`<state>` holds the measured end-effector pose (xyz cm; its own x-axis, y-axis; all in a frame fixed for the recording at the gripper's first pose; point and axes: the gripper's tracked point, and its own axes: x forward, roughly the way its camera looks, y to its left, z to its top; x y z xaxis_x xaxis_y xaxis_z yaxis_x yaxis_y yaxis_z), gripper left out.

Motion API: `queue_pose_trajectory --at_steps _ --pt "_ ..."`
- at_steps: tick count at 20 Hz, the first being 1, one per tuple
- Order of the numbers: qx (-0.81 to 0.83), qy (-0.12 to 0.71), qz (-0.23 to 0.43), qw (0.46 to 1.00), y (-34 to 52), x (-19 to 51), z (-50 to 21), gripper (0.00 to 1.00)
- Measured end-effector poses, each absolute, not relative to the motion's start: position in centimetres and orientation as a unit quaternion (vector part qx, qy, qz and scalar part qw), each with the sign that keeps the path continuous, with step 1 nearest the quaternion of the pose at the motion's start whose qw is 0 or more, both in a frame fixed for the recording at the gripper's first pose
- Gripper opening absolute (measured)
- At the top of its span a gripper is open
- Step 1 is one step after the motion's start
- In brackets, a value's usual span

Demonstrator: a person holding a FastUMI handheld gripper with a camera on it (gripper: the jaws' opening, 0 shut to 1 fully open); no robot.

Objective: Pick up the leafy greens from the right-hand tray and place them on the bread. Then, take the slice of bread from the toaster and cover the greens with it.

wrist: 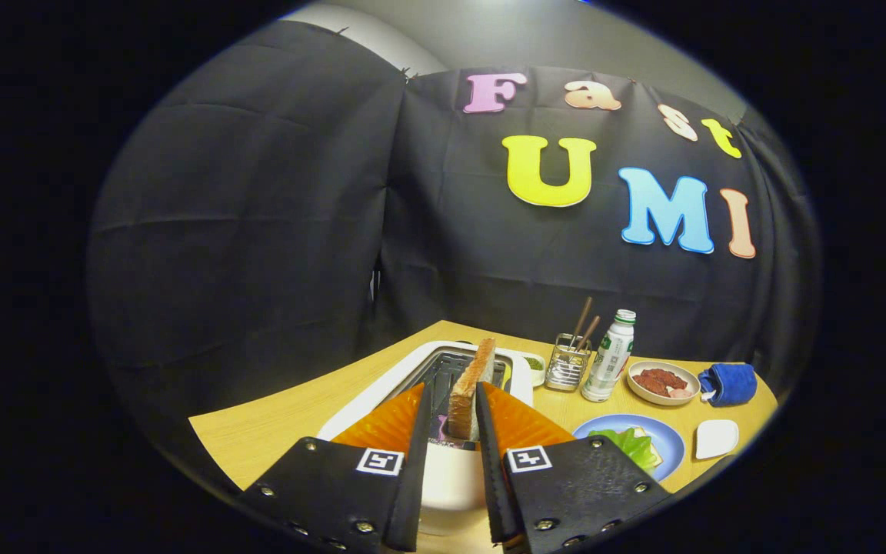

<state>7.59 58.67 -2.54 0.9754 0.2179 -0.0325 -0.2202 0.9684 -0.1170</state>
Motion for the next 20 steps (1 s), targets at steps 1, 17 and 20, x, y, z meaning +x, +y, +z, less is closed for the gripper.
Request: queue_pose_trajectory --at_steps 1,17,20 --pt "-0.058 0.011 0.101 0.993 58.0 8.0 -2.3 0.35" --pt "-0.019 0.039 0.129 0.991 57.4 9.9 -3.1 0.02" --pt "-0.012 0.038 0.129 0.991 57.4 9.8 -2.3 0.02"
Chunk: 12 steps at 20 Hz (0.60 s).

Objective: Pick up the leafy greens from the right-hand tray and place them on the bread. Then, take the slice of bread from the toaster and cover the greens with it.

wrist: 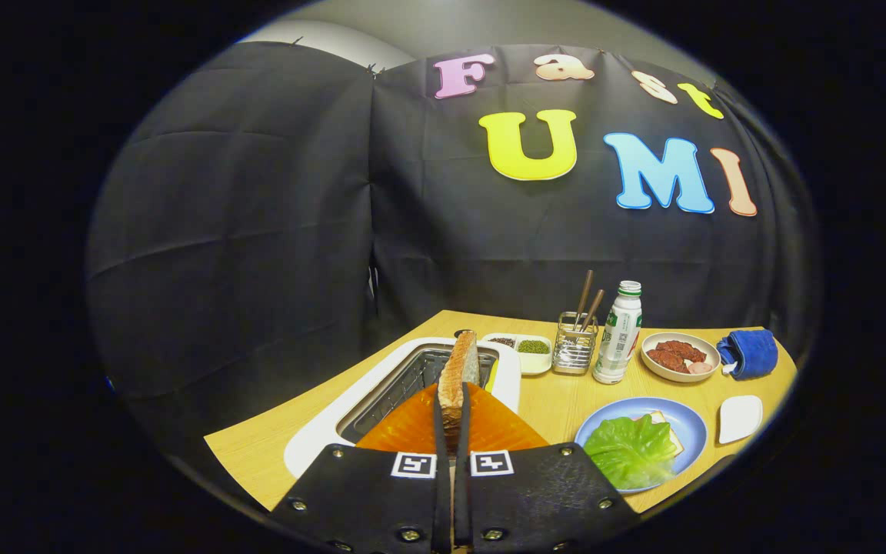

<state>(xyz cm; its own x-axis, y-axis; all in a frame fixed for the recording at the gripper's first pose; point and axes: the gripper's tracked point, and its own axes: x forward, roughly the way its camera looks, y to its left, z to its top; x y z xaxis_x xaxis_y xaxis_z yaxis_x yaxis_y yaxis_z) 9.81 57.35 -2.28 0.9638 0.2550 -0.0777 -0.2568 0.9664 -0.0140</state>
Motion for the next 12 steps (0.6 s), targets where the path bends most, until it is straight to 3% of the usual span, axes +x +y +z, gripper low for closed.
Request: queue_pose_trajectory --at_steps 12 --pt "-0.002 0.012 0.14 0.99 56.2 8.1 5.1 0.02"
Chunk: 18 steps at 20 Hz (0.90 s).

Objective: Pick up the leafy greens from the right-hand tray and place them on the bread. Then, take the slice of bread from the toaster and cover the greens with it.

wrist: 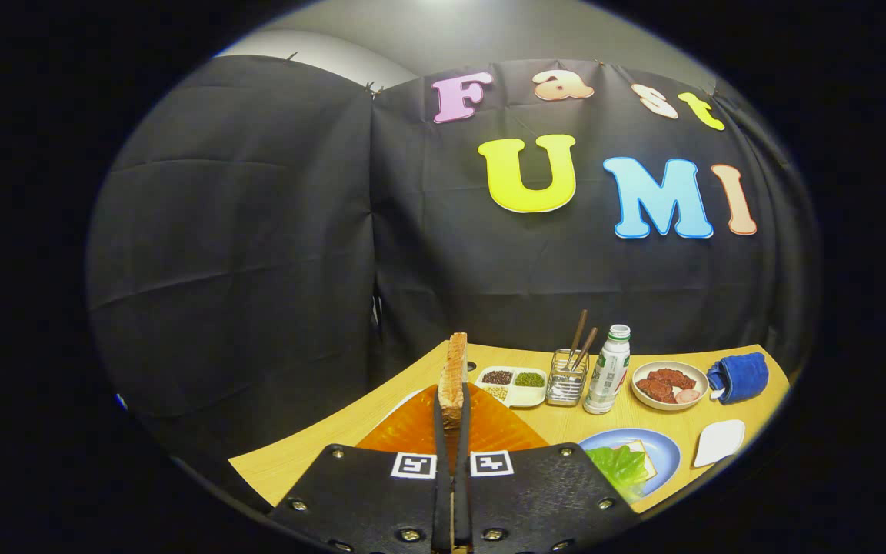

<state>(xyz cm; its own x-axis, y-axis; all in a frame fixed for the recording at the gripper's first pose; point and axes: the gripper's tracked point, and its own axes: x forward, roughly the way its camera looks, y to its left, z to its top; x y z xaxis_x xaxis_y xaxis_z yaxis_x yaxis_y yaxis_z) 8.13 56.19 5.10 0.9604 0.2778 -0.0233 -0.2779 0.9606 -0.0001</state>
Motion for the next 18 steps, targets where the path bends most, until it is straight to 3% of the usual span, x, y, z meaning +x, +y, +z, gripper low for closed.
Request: queue_pose_trajectory --at_steps 18 --pt "0.017 0.031 0.07 0.997 41.7 7.0 1.8 0.02"
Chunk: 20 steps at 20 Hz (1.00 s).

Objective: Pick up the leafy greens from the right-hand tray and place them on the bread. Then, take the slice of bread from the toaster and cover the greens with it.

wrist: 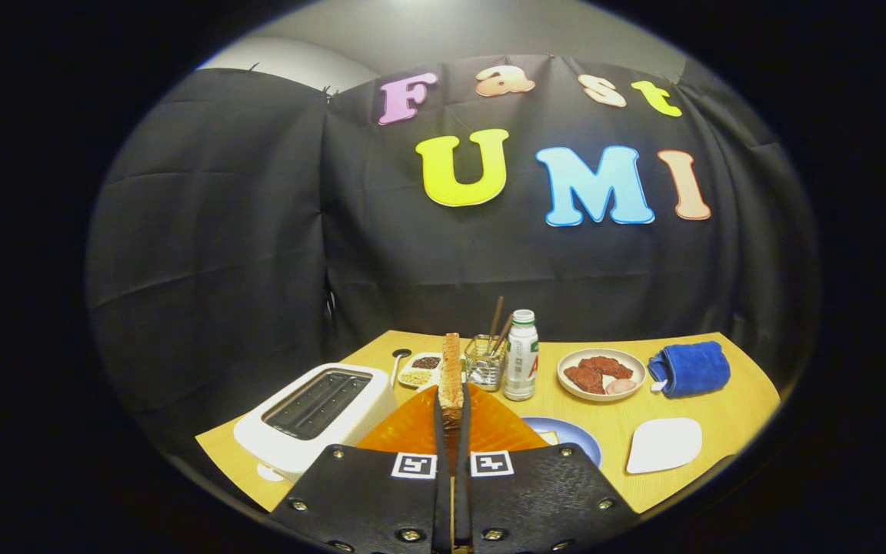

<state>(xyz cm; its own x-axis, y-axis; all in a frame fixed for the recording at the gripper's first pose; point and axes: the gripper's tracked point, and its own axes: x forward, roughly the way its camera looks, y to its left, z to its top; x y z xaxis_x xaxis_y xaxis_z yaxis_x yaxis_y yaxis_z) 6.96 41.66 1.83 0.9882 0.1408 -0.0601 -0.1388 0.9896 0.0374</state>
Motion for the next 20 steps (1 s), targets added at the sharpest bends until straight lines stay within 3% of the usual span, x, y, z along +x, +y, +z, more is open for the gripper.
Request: queue_pose_trajectory --at_steps 6,20 --pt "0.034 0.048 0.03 0.998 37.7 7.7 -0.1 0.02" --pt "0.043 0.088 0.018 0.995 37.6 10.3 -4.6 0.02"
